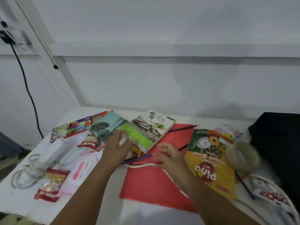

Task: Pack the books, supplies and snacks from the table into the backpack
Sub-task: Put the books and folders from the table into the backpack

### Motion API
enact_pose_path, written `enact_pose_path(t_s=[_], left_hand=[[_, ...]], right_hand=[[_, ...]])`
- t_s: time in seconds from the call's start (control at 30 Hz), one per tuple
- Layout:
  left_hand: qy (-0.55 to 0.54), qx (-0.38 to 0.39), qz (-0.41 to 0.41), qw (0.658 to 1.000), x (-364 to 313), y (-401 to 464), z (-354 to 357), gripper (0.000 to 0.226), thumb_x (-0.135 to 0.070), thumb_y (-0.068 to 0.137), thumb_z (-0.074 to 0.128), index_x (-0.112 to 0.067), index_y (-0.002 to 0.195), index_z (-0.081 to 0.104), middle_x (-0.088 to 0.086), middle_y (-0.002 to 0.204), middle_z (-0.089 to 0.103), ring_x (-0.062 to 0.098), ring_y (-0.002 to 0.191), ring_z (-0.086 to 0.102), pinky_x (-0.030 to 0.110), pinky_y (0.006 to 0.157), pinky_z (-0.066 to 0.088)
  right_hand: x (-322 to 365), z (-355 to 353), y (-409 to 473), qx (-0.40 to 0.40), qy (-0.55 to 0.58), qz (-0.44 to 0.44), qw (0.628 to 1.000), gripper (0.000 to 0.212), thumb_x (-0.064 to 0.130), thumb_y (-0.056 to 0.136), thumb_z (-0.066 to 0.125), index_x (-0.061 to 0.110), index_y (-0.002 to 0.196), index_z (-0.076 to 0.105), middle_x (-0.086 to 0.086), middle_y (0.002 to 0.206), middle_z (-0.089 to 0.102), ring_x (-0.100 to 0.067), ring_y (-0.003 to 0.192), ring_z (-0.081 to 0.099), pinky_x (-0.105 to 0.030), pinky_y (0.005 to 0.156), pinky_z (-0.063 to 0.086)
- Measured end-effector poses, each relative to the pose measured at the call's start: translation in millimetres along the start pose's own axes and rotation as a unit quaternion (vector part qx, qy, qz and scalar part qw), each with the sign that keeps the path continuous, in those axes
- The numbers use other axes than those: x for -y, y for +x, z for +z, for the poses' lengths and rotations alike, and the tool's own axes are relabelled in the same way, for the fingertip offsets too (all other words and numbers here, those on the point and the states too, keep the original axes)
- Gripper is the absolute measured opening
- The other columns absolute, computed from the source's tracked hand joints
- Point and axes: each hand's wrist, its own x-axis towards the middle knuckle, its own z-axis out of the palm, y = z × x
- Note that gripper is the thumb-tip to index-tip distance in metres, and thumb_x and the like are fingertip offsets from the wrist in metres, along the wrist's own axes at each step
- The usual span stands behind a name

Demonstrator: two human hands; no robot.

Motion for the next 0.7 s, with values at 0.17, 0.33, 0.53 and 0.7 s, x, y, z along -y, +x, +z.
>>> enact_pose_path(t_s=[0.17,0.33,0.53,0.7], left_hand=[[0.107,0.064,-0.016,0.992,8.7,64.8,-13.9,0.055,-0.041,0.092,0.065,-0.030,0.140,0.042,-0.002,0.102,0.060,0.018,0.091,0.061,0.035,0.079,0.051],[0.095,0.077,-0.011,0.992,10.1,79.1,-17.7,0.037,-0.037,0.090,0.070,-0.030,0.124,0.057,-0.006,0.093,0.059,0.006,0.080,0.057,0.025,0.064,0.043],[-0.130,0.199,-0.095,0.967,-2.7,69.2,-10.7,0.008,-0.012,0.093,0.066,-0.004,0.093,0.064,0.017,0.070,0.065,0.021,0.054,0.061,0.028,0.052,0.048],[-0.170,0.289,-0.118,0.935,-7.0,51.3,23.3,0.016,-0.007,0.089,0.071,-0.005,0.093,0.055,0.019,0.073,0.070,0.025,0.057,0.066,0.028,0.052,0.055]], right_hand=[[5.2,26.8,35.4,0.001,0.042,0.061,0.997,0.021,0.008,0.094,0.062,0.018,0.113,0.064,-0.007,0.102,0.068,-0.022,0.086,0.062,-0.033,0.072,0.057],[7.6,39.3,58.8,-0.044,-0.012,0.061,0.997,0.026,0.026,0.083,0.076,0.032,0.108,0.068,-0.004,0.107,0.065,-0.012,0.080,0.059,-0.026,0.063,0.048],[7.2,31.1,51.0,-0.205,0.263,-0.041,0.942,0.051,-0.007,0.082,0.071,0.029,0.119,0.065,-0.007,0.114,0.068,-0.025,0.097,0.070,-0.038,0.071,0.060],[-0.4,26.3,41.3,-0.272,0.082,-0.072,0.956,0.085,0.031,0.079,0.073,0.073,0.136,0.026,0.008,0.145,0.051,-0.020,0.126,0.056,-0.051,0.100,0.051]])
